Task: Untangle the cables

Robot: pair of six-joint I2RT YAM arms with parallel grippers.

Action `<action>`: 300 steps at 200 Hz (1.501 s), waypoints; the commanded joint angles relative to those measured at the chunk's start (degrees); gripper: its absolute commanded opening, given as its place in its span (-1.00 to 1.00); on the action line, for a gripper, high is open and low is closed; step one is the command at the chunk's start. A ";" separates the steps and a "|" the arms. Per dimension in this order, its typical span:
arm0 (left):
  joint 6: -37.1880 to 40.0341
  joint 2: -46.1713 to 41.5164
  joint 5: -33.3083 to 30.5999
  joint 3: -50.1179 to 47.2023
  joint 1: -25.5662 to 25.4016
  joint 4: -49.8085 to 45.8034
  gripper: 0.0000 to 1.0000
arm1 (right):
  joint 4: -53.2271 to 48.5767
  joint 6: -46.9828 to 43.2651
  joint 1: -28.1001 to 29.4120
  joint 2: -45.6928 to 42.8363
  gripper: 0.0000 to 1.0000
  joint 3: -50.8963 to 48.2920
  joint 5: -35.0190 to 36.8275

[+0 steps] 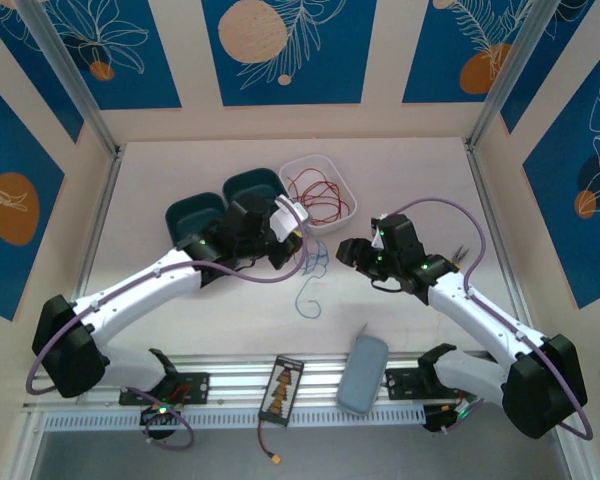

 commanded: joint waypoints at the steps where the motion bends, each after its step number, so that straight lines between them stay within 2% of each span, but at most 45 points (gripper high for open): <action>1: 2.54 1.47 2.82 3.48 0.05 1.09 -1.00 | 2.28 -0.45 0.44 2.66 0.06 2.27 -4.00; 67: 2.92 3.50 8.02 4.43 0.01 2.46 -1.00 | 3.96 -1.53 1.51 14.38 0.00 6.18 -6.49; 106: 3.43 4.32 7.64 5.04 0.05 2.27 -1.00 | 3.60 -2.51 2.31 20.31 -0.03 8.02 -8.30; 119: 3.46 4.51 7.72 5.16 0.04 2.17 -1.00 | 2.90 -2.69 2.42 21.90 -0.13 8.48 -8.38; 135: 3.52 4.31 7.57 4.97 0.05 2.02 -1.00 | 1.36 -2.30 2.33 23.01 -0.37 8.96 -6.84; 162: 3.81 2.34 6.11 3.64 0.05 1.67 -1.00 | -3.91 -1.31 1.34 22.94 -0.67 9.49 -0.61; 189: 4.28 -2.11 4.65 0.37 0.63 3.47 -1.00 | -7.50 0.03 -2.35 21.90 -0.93 8.01 2.69; 255: 4.91 -7.56 -1.96 -1.85 4.42 0.13 -1.00 | -10.37 -0.01 -11.31 15.03 -1.00 2.01 5.52; 300: 4.03 -8.59 -1.88 -1.92 5.07 0.27 -1.00 | -12.06 -0.78 -15.43 9.69 -1.00 -0.24 5.00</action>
